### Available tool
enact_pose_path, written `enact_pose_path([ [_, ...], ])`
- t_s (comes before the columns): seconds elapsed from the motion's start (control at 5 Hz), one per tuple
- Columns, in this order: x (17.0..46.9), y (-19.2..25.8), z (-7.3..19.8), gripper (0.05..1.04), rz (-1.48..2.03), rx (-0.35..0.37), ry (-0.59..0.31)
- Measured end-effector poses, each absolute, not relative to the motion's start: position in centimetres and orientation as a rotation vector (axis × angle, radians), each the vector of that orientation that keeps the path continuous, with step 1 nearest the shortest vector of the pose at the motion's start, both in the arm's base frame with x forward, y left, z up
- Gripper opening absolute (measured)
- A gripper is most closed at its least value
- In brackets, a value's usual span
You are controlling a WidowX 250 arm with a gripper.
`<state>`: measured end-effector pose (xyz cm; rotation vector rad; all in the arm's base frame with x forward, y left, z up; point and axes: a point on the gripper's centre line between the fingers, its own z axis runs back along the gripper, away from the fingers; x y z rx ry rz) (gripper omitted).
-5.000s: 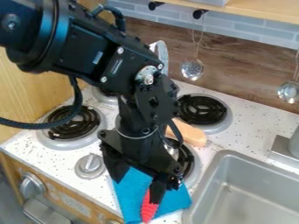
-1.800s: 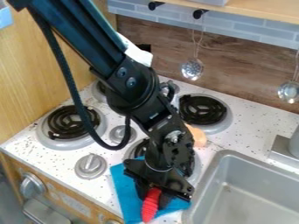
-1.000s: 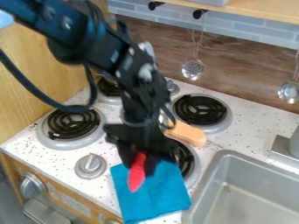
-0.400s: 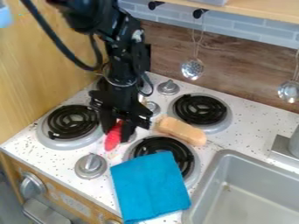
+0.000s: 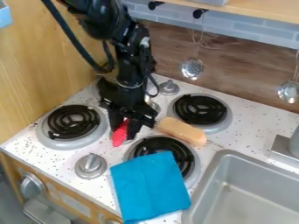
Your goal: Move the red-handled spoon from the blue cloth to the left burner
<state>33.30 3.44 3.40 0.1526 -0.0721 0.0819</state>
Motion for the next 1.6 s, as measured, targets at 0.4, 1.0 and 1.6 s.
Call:
enact_pose_path([
  [0.4,34.0,7.2,2.8,0.468,0.179,0.143,-0.072],
  [1.0,32.4,14.5,2.9,0.468,0.13,0.173,-0.077],
  [1.6,31.2,14.7,1.5,0.468,0.104,0.117,-0.083],
])
